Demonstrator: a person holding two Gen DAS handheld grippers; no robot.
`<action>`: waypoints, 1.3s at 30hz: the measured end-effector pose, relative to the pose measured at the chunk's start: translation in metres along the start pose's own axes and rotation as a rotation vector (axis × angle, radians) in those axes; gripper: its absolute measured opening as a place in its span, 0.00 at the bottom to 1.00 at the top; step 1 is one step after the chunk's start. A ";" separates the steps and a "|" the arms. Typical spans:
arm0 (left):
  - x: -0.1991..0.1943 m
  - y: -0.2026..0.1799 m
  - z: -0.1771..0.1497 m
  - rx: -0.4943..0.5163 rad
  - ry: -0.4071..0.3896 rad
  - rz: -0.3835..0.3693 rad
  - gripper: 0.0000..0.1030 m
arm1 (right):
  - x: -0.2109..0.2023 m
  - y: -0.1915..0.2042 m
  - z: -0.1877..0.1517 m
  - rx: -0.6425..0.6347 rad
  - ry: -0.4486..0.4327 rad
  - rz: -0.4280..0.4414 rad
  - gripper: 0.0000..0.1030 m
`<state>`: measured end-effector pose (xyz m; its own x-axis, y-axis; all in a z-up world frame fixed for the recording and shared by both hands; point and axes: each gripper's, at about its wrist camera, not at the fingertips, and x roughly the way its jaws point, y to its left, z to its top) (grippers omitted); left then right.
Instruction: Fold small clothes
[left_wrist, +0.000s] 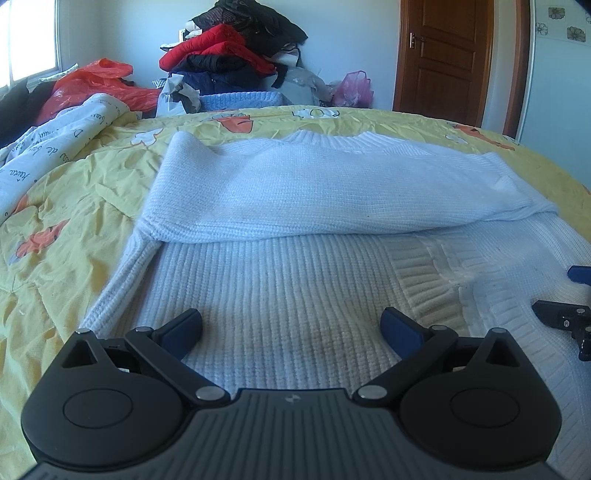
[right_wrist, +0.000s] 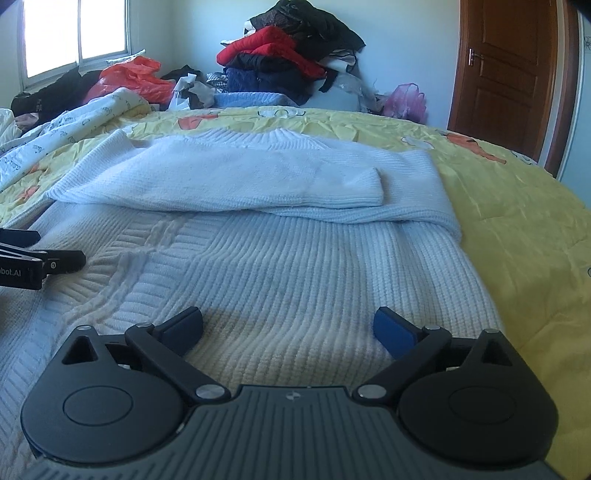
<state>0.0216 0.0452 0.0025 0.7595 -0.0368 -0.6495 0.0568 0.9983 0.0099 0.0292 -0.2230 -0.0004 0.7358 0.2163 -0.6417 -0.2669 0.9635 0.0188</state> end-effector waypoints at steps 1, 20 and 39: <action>0.000 0.000 0.000 0.000 0.000 0.000 1.00 | 0.000 0.000 0.000 -0.002 0.000 -0.002 0.97; -0.033 -0.012 -0.024 -0.034 0.013 0.060 1.00 | -0.011 0.009 -0.011 0.026 0.001 -0.069 0.98; -0.036 -0.013 -0.028 -0.042 0.002 0.062 1.00 | -0.012 0.009 -0.010 0.026 -0.003 -0.069 0.98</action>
<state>-0.0247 0.0351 0.0040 0.7591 0.0252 -0.6505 -0.0175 0.9997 0.0183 0.0115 -0.2187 -0.0002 0.7537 0.1502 -0.6398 -0.1993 0.9799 -0.0048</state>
